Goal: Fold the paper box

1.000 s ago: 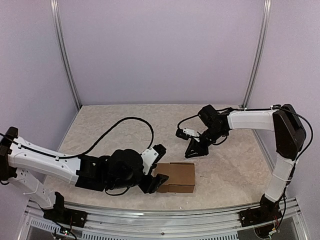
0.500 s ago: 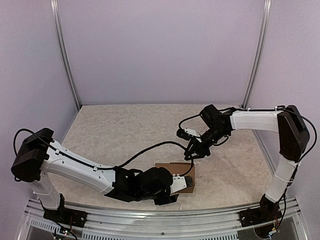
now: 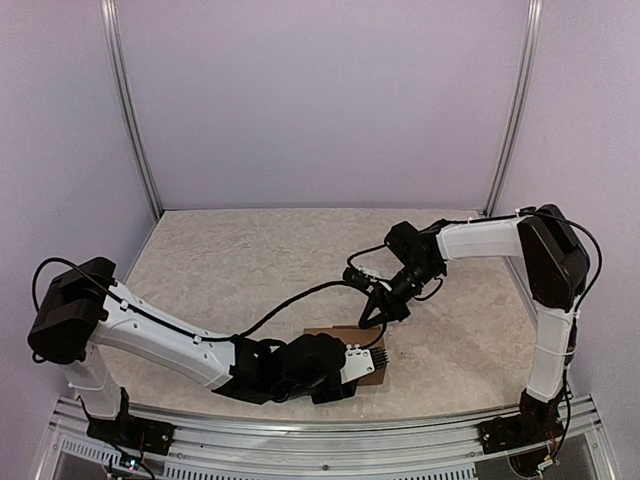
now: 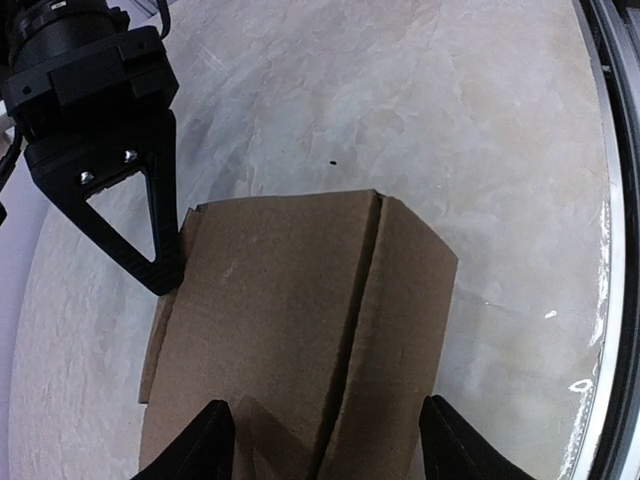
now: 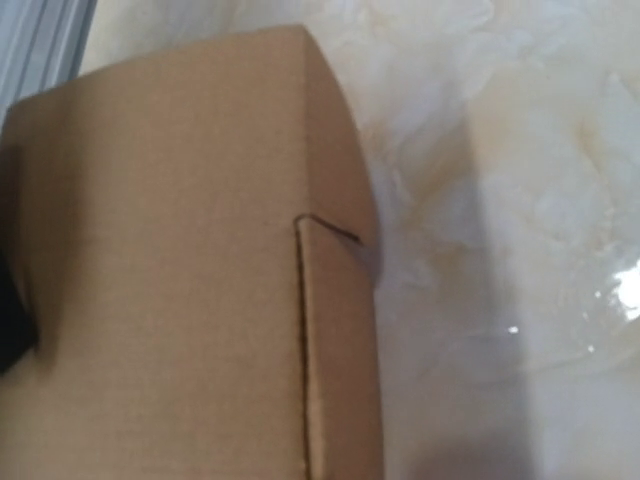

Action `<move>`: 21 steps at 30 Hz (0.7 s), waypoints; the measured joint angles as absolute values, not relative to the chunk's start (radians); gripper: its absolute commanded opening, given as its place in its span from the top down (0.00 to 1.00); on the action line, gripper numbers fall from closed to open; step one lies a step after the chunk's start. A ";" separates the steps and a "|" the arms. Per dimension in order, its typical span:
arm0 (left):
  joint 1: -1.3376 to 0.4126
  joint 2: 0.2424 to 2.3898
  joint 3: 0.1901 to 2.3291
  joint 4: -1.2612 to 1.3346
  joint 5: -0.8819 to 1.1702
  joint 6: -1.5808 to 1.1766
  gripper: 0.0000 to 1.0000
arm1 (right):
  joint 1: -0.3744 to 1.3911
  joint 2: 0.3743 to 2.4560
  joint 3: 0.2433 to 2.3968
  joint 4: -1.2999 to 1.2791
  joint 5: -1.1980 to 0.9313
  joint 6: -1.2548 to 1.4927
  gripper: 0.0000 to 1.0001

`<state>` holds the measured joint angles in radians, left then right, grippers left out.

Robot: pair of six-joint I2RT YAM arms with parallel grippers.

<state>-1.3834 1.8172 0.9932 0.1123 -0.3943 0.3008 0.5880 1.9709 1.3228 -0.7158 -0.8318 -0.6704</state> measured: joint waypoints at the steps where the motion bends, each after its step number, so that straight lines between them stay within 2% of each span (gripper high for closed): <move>1: -1.383 1.811 0.986 0.120 -0.410 0.302 0.39 | 0.588 1.977 1.328 -0.720 -0.839 -0.668 1.00; 12: -1.443 1.625 0.896 0.257 -0.565 0.342 0.35 | 0.529 2.131 1.452 -0.852 -0.932 -0.649 1.00; 21: -1.453 1.577 0.884 0.242 -0.543 0.411 0.31 | 0.521 2.188 1.463 -0.917 -0.924 -0.633 1.00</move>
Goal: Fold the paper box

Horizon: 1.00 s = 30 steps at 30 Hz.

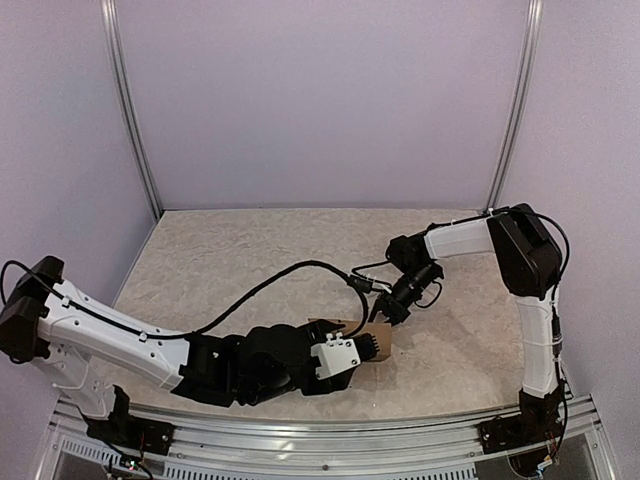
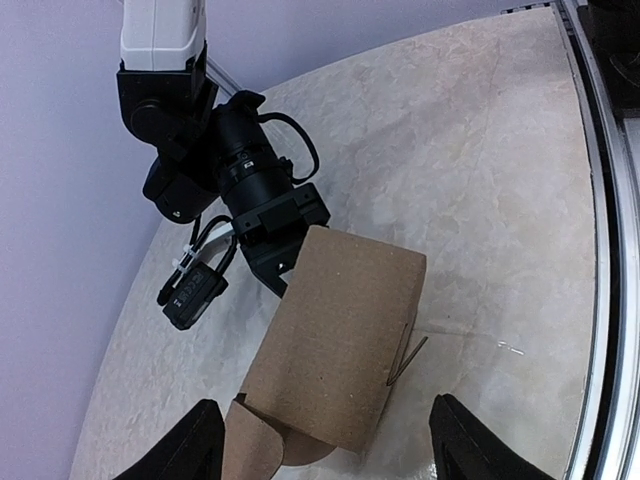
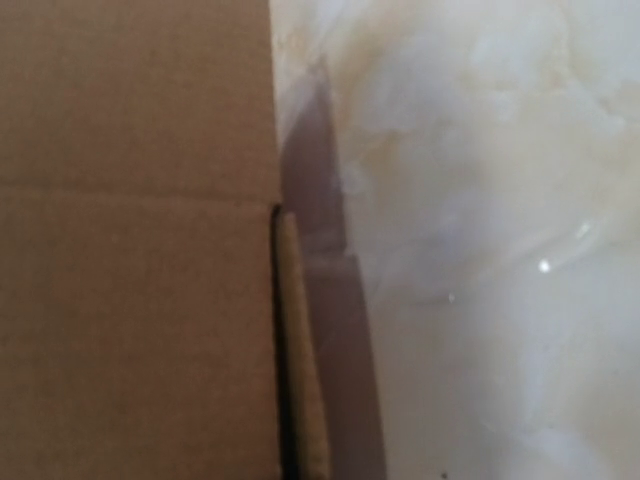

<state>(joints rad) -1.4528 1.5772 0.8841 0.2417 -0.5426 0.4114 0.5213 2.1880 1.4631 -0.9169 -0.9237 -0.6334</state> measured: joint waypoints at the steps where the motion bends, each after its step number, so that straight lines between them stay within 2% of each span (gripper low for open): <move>1: -1.446 1.577 0.884 0.242 -0.532 0.418 0.31 | 0.521 2.188 1.463 -0.917 -0.924 -0.633 1.00; 9: -1.360 1.636 0.892 0.250 -0.424 0.495 0.31 | 0.521 2.188 1.463 -0.920 -0.925 -0.630 1.00; 18: -1.344 1.710 0.984 0.183 -0.301 0.572 0.32 | 0.521 2.188 1.462 -0.931 -0.932 -0.630 1.00; 30: -1.223 1.774 1.090 0.194 -0.211 0.669 0.32 | 0.501 2.186 1.396 -0.921 -0.904 -0.628 0.90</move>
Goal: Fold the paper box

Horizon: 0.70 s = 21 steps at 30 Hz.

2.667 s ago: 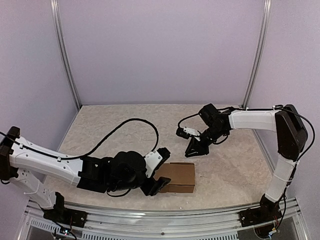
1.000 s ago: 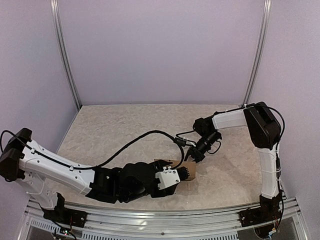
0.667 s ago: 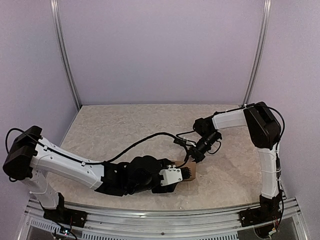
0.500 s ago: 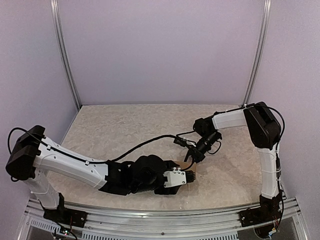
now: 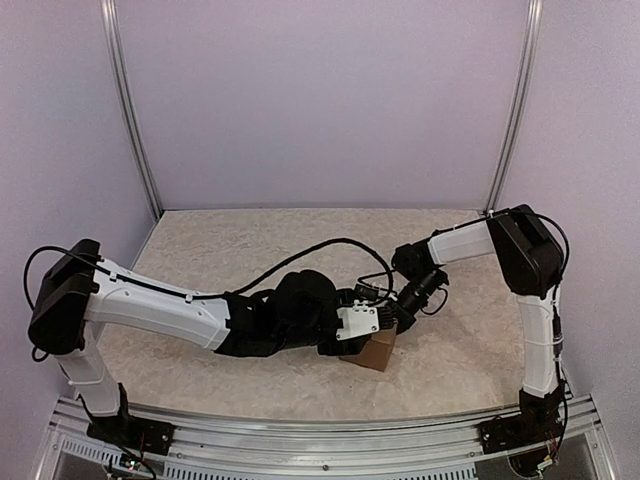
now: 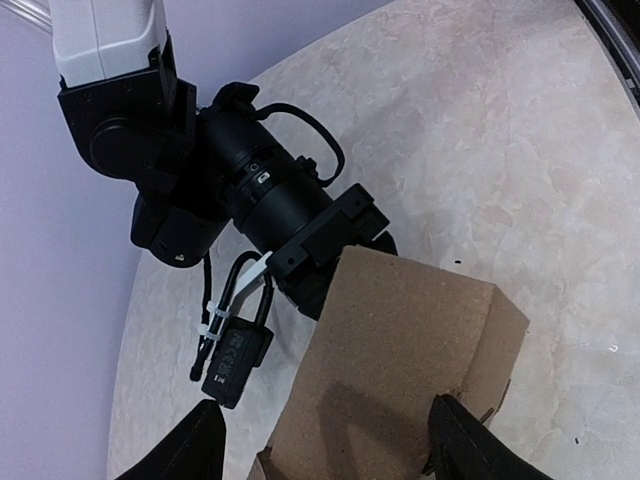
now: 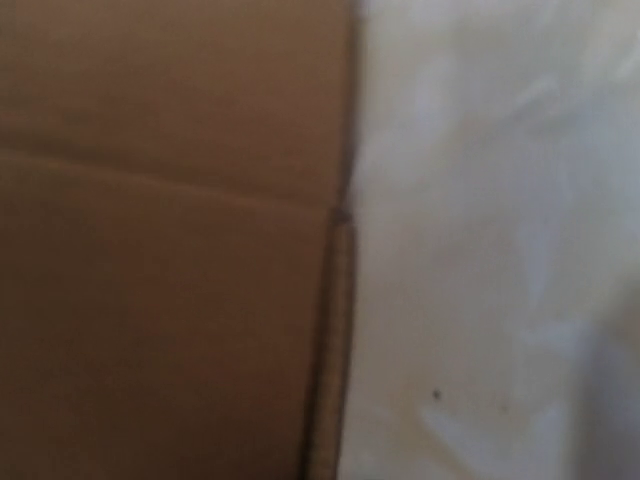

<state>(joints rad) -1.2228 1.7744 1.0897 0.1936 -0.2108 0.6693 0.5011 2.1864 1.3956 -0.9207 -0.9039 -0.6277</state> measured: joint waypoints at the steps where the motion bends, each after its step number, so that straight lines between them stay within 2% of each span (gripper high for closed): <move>1: -1.213 1.774 1.093 0.194 -0.207 0.674 0.33 | 0.496 2.183 1.393 -0.918 -0.902 -0.623 0.89; 9: -1.135 1.809 1.145 0.178 -0.137 0.678 0.33 | 0.444 2.156 1.381 -0.882 -0.854 -0.575 0.89; 21: -1.135 1.830 1.172 0.179 -0.117 0.676 0.34 | 0.313 2.024 1.326 -0.799 -0.758 -0.536 0.86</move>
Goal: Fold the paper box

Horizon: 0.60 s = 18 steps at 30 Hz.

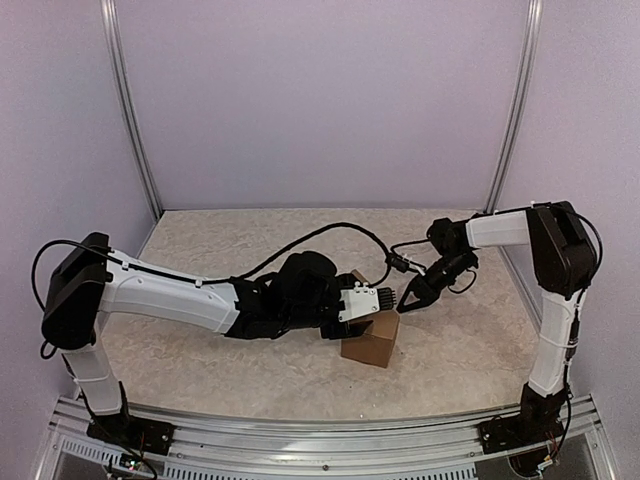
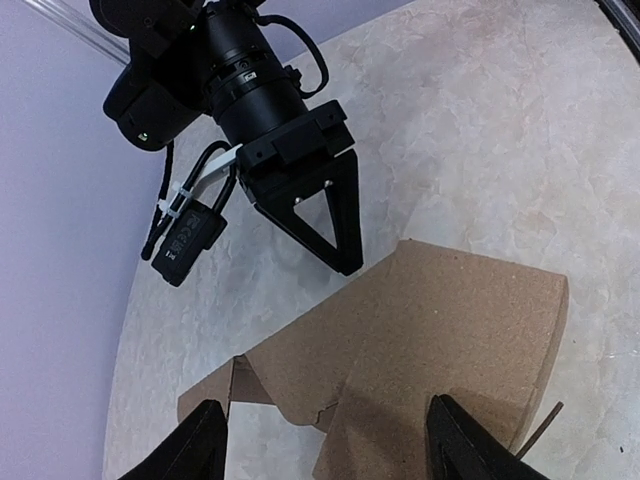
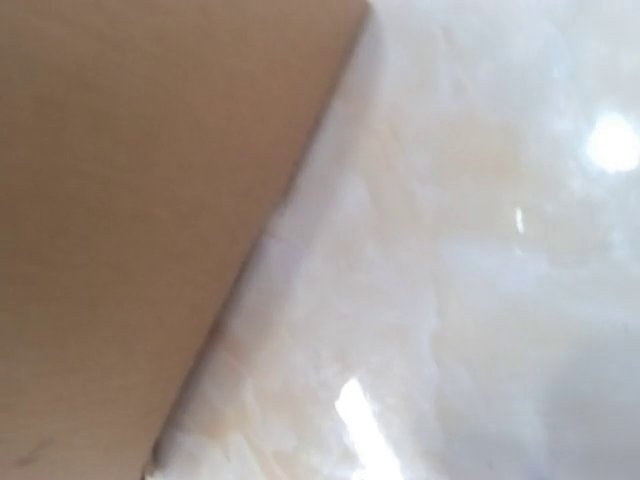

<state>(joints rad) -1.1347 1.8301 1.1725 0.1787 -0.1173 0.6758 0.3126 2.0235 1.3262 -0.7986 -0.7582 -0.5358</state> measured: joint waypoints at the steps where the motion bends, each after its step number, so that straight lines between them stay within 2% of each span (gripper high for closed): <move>1: -1.136 1.830 1.170 0.182 -0.123 0.674 0.34 | 0.316 2.019 1.326 -0.793 -0.759 -0.535 0.86; 6: -1.195 1.757 1.071 0.222 -0.242 0.611 0.33 | 0.324 2.018 1.327 -0.781 -0.755 -0.533 0.86; 12: -1.343 1.586 0.903 0.230 -0.315 0.360 0.36 | 0.328 1.993 1.353 -0.779 -0.694 -0.533 0.85; 18: -1.305 1.636 0.878 0.229 -0.401 0.167 0.39 | 0.397 1.985 1.433 -0.769 -0.649 -0.536 0.85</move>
<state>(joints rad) -1.3048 1.6360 0.8783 0.2287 -0.4011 0.1665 0.3965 1.9854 1.4326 -0.7692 -0.6487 -0.5358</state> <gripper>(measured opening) 0.623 0.145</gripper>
